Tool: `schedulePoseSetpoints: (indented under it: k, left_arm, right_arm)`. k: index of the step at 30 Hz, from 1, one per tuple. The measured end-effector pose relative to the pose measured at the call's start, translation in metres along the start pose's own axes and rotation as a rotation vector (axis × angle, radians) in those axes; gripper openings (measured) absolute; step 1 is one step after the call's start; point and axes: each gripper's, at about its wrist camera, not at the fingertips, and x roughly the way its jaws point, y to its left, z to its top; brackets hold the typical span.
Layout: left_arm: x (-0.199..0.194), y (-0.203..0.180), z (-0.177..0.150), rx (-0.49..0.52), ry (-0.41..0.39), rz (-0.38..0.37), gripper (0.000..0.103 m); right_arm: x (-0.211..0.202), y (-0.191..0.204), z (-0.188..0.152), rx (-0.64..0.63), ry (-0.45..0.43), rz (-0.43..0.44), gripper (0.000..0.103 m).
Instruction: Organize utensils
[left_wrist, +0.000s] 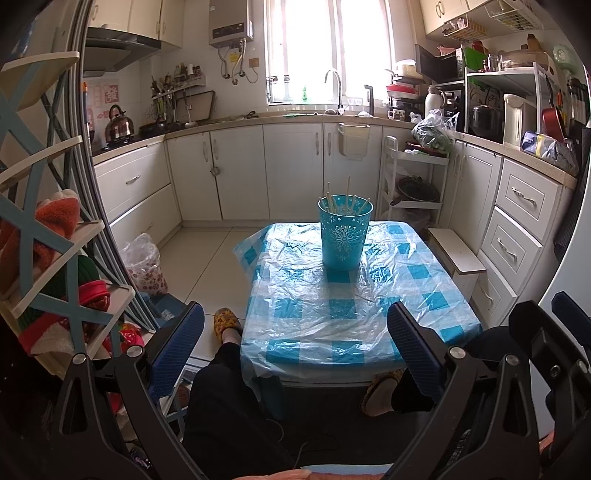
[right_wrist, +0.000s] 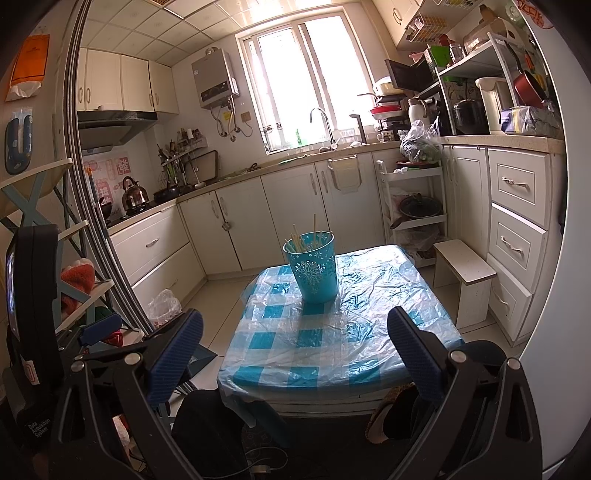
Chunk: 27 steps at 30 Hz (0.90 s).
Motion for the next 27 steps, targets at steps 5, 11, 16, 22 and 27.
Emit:
schedulePoseSetpoints:
  k: [5, 11, 16, 22, 27]
  left_arm:
    - [-0.0001, 0.0003, 0.0001, -0.001, 0.000, 0.000, 0.095]
    - [-0.0001, 0.0009, -0.0003, 0.000, 0.000, 0.000, 0.095]
    - [-0.0002, 0.0008, 0.0003, 0.000, 0.001, 0.000, 0.095]
    - [-0.0003, 0.0013, -0.0003, 0.000, 0.000, 0.000, 0.095]
    - [-0.0003, 0.0007, 0.0007, 0.000, 0.001, 0.000, 0.095]
  right_arm:
    - [0.0002, 0.0010, 0.0003, 0.000, 0.000, -0.001, 0.096]
    - [-0.0001, -0.0004, 0.0001, -0.001, 0.001, 0.000, 0.096]
    - [0.0001, 0.0001, 0.0005, -0.001, 0.002, 0.000, 0.096]
    - [-0.0001, -0.0005, 0.0007, -0.002, 0.001, 0.000, 0.096]
    - [0.0002, 0.0002, 0.0013, -0.003, 0.002, 0.001, 0.096]
